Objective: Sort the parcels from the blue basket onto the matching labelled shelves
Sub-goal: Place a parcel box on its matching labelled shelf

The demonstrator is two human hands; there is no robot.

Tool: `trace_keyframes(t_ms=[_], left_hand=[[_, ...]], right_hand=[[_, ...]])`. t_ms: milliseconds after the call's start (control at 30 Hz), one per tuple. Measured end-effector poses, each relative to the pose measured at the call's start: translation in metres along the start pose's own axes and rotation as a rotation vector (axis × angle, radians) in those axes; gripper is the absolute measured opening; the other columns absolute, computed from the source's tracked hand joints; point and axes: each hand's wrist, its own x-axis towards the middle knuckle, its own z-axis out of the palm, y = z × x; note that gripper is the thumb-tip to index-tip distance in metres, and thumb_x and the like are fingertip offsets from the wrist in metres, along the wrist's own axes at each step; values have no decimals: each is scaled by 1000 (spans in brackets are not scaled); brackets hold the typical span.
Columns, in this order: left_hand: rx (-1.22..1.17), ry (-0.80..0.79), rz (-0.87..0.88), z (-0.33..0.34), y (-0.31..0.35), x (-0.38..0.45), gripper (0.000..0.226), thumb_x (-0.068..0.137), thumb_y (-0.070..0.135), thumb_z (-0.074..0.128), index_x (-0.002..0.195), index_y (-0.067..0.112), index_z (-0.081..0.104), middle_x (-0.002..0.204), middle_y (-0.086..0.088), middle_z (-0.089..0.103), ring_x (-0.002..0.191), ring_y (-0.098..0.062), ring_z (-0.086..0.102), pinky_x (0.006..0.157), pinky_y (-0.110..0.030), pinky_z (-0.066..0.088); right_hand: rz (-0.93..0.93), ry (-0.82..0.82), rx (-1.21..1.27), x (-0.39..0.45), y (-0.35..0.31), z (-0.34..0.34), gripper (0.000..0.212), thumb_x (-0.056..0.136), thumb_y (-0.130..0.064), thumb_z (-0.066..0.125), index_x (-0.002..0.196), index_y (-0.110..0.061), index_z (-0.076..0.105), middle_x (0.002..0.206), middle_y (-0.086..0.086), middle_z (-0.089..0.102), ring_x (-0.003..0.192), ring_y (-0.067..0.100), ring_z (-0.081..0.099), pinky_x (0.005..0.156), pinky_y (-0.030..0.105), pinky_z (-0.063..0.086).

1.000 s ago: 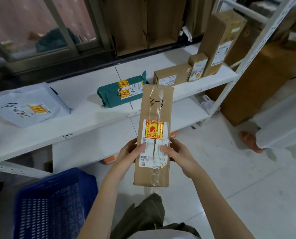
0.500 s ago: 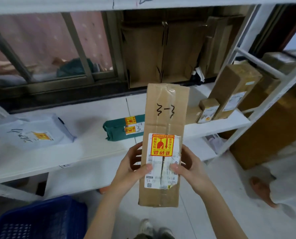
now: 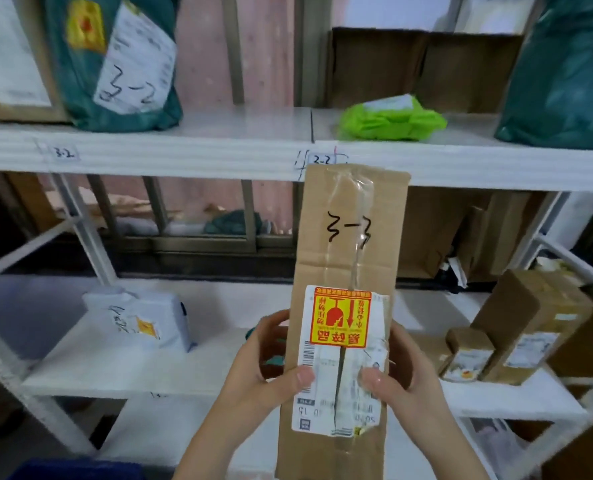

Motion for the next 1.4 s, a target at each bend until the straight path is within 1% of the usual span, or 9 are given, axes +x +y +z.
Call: trace_keyframes(t_ms=[200,400,667,767,900,1033,1100,1267,1400], left_hand=[[25,20,187,-13,73,23,103,31,76,78,120,33,47,107,8,71,99,-14,68,76,-29,57],[23,62,387,-27,134,57,96,30,74,79,113,36,52,103,9,73,94,-11,70,68,-21,56],[95,111,580,-43,198,105,63,51,53,66,110,35,53,99,16,72,91,-5,69,68,-15,53],[111,103,626,-48,220,122,62,53,54,66,111,37,52,99,18,72,90,-2,69,67,-13,52],[153,112,648,-56,246,150,47,64,42,67,106,37,49,87,30,68,82,7,66,62,-9,50],[241,87,623,-66,260,178,75,61,46,79,125,26,44,108,9,65,91,-5,67,67,-12,53],[254,67,580,-70,263,192,68,71,34,74,128,24,40,111,8,61,95,-5,63,70,-13,54],[242,10,462,-82,254,225,57,78,18,70,124,27,38,115,3,62,105,-13,62,88,-29,53],[207,-8,400,-87,248,240,61,70,18,73,121,28,39,112,2,63,106,-17,62,90,-33,53]], right_hand=[[-157,-51,-12,43,-64,2,110,34,-80,74,129,-31,48,106,-4,70,97,19,68,78,39,58],[-416,-22,14,85,-130,8,87,50,-68,76,122,-24,58,105,1,72,96,25,68,83,50,54],[-593,-13,28,137,-194,8,74,54,-50,66,120,-16,59,100,-6,73,88,13,70,64,22,56],[-617,-20,16,157,-216,7,76,54,-52,66,122,-19,59,102,-4,72,92,14,70,66,23,56],[-623,-59,-13,187,-240,1,61,55,-49,68,112,-29,62,101,-8,73,94,11,69,72,22,56],[-597,-133,-98,219,-256,-11,46,67,-30,82,108,-32,60,101,-12,73,95,4,68,75,18,53],[-570,-153,-130,234,-258,-17,40,72,-22,76,104,-36,57,97,-16,71,91,-5,66,73,11,51],[-491,-182,-229,266,-254,-24,78,61,-38,83,130,-21,51,116,-8,67,109,6,62,95,29,49],[-457,-203,-250,279,-247,-22,65,73,-19,77,130,-20,47,112,-12,66,102,1,63,83,19,51]])
